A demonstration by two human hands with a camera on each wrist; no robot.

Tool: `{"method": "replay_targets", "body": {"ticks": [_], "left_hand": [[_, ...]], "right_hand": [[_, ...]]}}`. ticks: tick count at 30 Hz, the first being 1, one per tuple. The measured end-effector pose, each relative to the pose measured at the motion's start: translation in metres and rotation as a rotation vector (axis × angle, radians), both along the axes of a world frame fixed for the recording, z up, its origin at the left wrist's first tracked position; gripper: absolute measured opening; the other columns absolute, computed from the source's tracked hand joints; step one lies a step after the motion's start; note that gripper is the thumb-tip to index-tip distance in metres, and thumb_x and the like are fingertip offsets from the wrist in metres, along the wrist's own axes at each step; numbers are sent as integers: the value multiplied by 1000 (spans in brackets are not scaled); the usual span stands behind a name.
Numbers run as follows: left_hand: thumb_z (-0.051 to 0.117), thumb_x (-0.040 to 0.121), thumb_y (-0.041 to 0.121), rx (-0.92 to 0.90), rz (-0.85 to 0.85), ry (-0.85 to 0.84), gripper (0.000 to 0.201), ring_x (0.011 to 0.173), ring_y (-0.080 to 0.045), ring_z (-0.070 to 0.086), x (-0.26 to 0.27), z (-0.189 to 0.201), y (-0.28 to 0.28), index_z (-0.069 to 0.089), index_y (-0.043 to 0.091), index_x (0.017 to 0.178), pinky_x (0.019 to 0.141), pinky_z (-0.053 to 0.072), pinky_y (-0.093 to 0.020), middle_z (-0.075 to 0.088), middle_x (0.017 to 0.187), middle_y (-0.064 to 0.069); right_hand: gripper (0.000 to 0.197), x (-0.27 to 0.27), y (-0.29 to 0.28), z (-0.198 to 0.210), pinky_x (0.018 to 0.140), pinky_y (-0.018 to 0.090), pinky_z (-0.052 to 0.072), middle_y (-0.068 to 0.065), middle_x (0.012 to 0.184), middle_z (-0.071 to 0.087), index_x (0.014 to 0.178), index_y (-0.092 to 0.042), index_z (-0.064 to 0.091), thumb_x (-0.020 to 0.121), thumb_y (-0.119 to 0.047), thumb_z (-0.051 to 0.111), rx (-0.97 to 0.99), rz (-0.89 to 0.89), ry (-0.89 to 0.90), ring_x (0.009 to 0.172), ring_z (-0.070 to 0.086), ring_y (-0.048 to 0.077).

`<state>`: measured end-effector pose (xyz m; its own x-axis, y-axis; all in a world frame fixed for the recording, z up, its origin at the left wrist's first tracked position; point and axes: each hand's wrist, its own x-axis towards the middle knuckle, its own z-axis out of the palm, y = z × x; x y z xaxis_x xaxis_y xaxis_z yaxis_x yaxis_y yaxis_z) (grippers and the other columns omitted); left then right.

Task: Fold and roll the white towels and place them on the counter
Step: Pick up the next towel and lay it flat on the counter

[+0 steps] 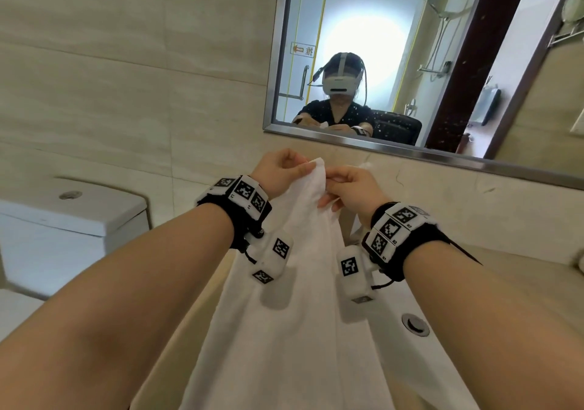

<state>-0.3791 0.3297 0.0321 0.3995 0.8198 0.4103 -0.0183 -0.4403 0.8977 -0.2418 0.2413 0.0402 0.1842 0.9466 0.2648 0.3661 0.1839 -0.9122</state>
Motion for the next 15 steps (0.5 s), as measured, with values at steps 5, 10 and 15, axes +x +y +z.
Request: {"method": "replay_targets", "body": {"ticks": [5, 10, 15], "left_hand": [[61, 90, 27, -27, -15, 98, 18, 69, -10, 48, 4, 4, -7, 48, 22, 78, 63, 39, -21, 52, 76, 3], [62, 90, 17, -21, 8, 53, 21, 70, -12, 47, 5, 5, -14, 47, 20, 75, 66, 40, -24, 51, 75, 1], [63, 89, 15, 16, 75, 4, 24, 60, -8, 40, 9, 5, -21, 45, 20, 74, 56, 35, -19, 45, 68, 3]], "right_hand": [[31, 4, -9, 6, 49, 19, 46, -1, 65, 70, 86, -17, 69, 88, 9, 51, -7, 34, 27, 49, 63, 9], [24, 5, -15, 9, 51, 19, 50, 3, 65, 70, 84, -11, 69, 85, 9, 55, -1, -4, 88, 51, 65, 10], [10, 4, -20, 16, 51, 24, 49, 13, 78, 66, 88, -4, 66, 87, -1, 57, -26, -36, 126, 51, 65, 17]]}}
